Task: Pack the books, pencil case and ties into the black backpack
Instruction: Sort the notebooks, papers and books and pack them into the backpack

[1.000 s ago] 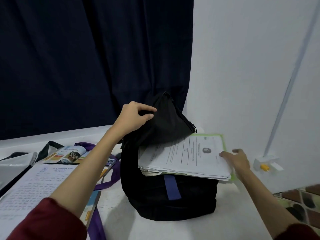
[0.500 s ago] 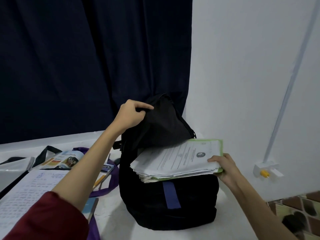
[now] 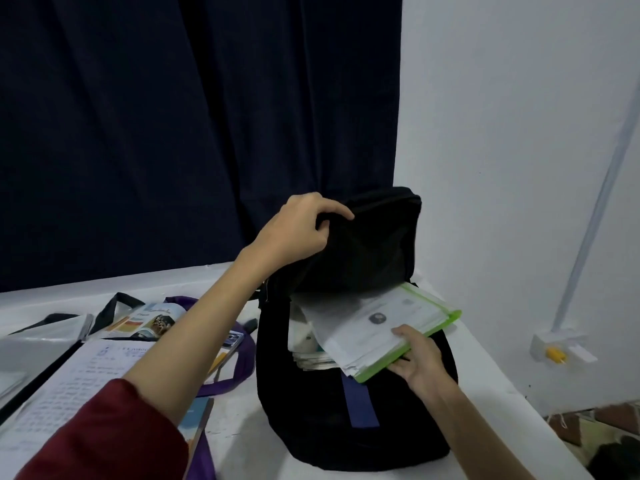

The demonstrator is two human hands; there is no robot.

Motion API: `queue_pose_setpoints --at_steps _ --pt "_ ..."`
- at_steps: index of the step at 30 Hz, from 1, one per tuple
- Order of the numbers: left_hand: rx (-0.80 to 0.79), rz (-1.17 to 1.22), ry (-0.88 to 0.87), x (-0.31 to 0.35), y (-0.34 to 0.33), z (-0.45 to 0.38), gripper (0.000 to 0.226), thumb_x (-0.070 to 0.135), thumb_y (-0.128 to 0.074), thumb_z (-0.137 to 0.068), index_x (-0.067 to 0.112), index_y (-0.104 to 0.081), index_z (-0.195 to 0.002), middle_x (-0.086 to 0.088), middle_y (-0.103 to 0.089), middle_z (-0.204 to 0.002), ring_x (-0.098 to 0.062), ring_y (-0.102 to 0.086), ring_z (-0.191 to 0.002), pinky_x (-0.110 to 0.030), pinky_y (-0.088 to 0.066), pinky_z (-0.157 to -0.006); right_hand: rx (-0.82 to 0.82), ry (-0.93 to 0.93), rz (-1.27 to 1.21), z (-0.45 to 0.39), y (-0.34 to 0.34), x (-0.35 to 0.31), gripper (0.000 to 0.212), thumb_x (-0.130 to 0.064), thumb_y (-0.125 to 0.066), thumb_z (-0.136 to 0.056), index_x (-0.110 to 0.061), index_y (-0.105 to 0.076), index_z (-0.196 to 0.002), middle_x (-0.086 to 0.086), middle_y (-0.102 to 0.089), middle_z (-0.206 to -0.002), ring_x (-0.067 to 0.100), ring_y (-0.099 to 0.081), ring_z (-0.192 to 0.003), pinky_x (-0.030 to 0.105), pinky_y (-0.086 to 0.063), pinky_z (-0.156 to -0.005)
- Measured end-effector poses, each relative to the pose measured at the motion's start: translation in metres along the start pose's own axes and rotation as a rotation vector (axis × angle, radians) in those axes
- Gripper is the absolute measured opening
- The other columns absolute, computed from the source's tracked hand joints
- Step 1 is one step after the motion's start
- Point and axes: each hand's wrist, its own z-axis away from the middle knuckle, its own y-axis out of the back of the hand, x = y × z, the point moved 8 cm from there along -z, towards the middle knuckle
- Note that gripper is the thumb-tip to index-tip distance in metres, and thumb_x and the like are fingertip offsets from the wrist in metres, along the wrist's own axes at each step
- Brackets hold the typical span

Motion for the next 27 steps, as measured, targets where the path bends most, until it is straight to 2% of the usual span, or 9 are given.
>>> queue_pose_setpoints --at_steps 4,7,11,14,20,21,23,25,27 --pt "-0.051 -0.077 -0.042 0.001 -0.007 0.004 0.04 0.003 -0.048 -0.091 0.03 -0.066 -0.115 0.009 -0.053 -0.095 -0.004 -0.046 -0.063 -0.013 -0.033 -0.062 -0.029 -0.106 -0.006 -0.006 0.002 -0.003 0.026 0.008 -0.054 -0.085 0.0 -0.052 -0.11 0.021 -0.063 -0.094 0.034 -0.062 -0.078 0.035 -0.053 -0.04" --pt "-0.001 -0.078 -0.061 0.003 -0.003 -0.001 0.041 0.002 -0.047 -0.09 0.027 -0.065 -0.117 0.01 -0.054 -0.099 0.0 -0.046 -0.065 -0.014 -0.037 -0.066 0.043 -0.036 -0.069 -0.006 -0.004 -0.008 0.036 0.016 -0.051 -0.082 0.001 -0.052 -0.114 0.023 -0.06 -0.11 0.034 -0.061 -0.075 0.035 -0.054 -0.04" --pt "0.115 -0.053 -0.069 0.004 0.014 -0.013 0.041 -0.002 -0.048 -0.088 0.021 -0.066 -0.117 0.004 -0.06 -0.104 -0.006 -0.05 -0.078 -0.022 -0.043 -0.075 0.162 0.003 -0.181 0.005 -0.023 0.013 0.052 0.018 -0.05 -0.082 -0.003 -0.047 -0.13 0.021 -0.055 -0.121 0.035 -0.059 -0.082 0.045 -0.055 -0.066" --pt "0.156 -0.053 -0.071 0.007 0.025 -0.019 0.041 -0.002 -0.049 -0.088 0.019 -0.066 -0.118 0.002 -0.061 -0.105 -0.01 -0.054 -0.088 -0.024 -0.045 -0.081 0.192 -0.042 -0.233 0.011 -0.058 0.034 0.075 0.018 -0.048 -0.085 -0.017 -0.026 -0.148 0.016 -0.044 -0.136 0.039 -0.054 -0.107 0.053 -0.051 -0.088" --pt "0.158 -0.069 -0.06 0.0 0.028 -0.018 0.042 -0.003 -0.048 -0.087 0.02 -0.066 -0.118 0.002 -0.061 -0.106 -0.01 -0.051 -0.088 -0.024 -0.043 -0.082 0.209 -0.072 -0.068 0.002 -0.069 0.053 0.084 0.014 -0.056 -0.085 -0.013 -0.012 -0.151 0.018 -0.034 -0.144 0.036 -0.049 -0.111 0.048 -0.054 -0.081" --pt "0.157 -0.057 -0.052 -0.002 0.027 -0.018 0.042 -0.002 -0.048 -0.088 0.02 -0.066 -0.118 0.002 -0.061 -0.106 -0.009 -0.051 -0.086 -0.024 -0.043 -0.082 0.186 -0.085 -0.005 0.002 -0.065 0.054 0.083 0.011 -0.059 -0.085 -0.01 -0.012 -0.15 0.02 -0.036 -0.143 0.039 -0.051 -0.112 0.045 -0.056 -0.075" --pt "0.138 -0.043 -0.045 -0.005 0.024 -0.02 0.042 -0.002 -0.048 -0.088 0.021 -0.066 -0.118 0.003 -0.061 -0.106 -0.006 -0.049 -0.082 -0.021 -0.041 -0.08 0.086 -0.113 0.111 0.009 -0.058 0.049 0.066 0.0 -0.064 -0.087 -0.002 -0.027 -0.142 0.027 -0.053 -0.124 0.041 -0.063 -0.091 0.039 -0.058 -0.054" --pt "0.113 -0.039 -0.05 -0.006 0.021 -0.022 0.041 -0.001 -0.048 -0.089 0.022 -0.066 -0.118 0.004 -0.061 -0.106 -0.003 -0.049 -0.074 -0.014 -0.037 -0.073 -0.032 -0.133 0.337 0.017 -0.052 0.037 0.042 -0.021 -0.068 -0.087 0.002 -0.046 -0.115 0.026 -0.068 -0.085 0.032 -0.066 -0.058 0.03 -0.052 -0.042" --pt "0.1 -0.036 -0.052 -0.007 0.019 -0.023 0.041 -0.001 -0.048 -0.089 0.023 -0.066 -0.118 0.007 -0.059 -0.105 0.001 -0.048 -0.069 -0.01 -0.034 -0.066 -0.101 -0.092 0.633 0.017 -0.039 0.021 0.036 -0.033 -0.068 -0.085 0.001 -0.056 -0.084 0.014 -0.066 -0.055 0.02 -0.054 -0.037 0.02 -0.039 -0.04"
